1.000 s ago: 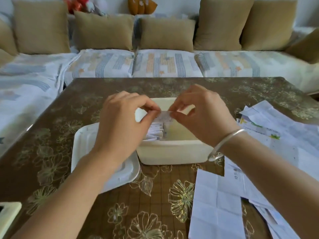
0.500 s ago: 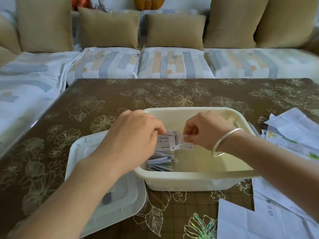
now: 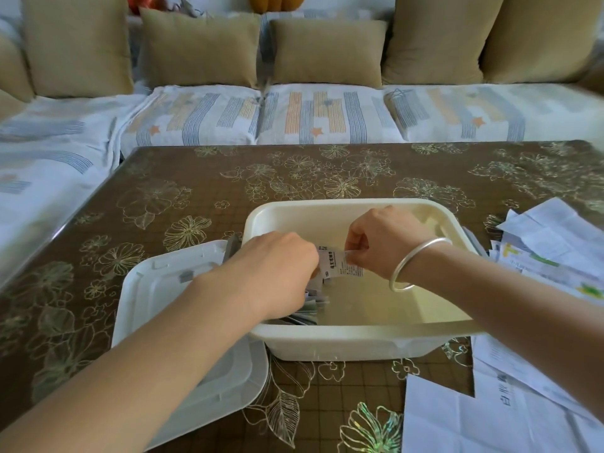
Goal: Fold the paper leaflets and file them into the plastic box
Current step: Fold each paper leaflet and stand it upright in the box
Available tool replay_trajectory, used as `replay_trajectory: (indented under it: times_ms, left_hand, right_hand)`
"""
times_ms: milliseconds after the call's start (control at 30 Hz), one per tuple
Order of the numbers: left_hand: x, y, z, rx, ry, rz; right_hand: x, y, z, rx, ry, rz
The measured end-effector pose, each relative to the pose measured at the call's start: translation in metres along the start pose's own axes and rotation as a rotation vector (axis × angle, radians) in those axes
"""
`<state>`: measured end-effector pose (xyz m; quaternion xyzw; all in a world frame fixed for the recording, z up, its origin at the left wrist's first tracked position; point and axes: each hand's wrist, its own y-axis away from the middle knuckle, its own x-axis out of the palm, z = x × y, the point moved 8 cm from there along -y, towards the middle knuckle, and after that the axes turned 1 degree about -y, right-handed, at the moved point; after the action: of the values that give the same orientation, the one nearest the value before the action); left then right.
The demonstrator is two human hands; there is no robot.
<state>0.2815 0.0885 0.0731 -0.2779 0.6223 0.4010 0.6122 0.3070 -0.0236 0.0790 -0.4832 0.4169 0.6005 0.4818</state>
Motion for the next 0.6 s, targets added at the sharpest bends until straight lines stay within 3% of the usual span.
replay_trajectory:
  times_ms: [400, 600]
  left_hand:
    - [-0.0016, 0.0011, -0.0018, 0.022, 0.011, 0.006]
    - [-0.0012, 0.0049, -0.0051, 0.015, -0.082, 0.113]
  right_hand:
    - [0.0013, -0.0066, 0.0025, 0.047, 0.004, -0.021]
    - [0.0058, -0.0049, 0.0052, 0.026, -0.023, 0.034]
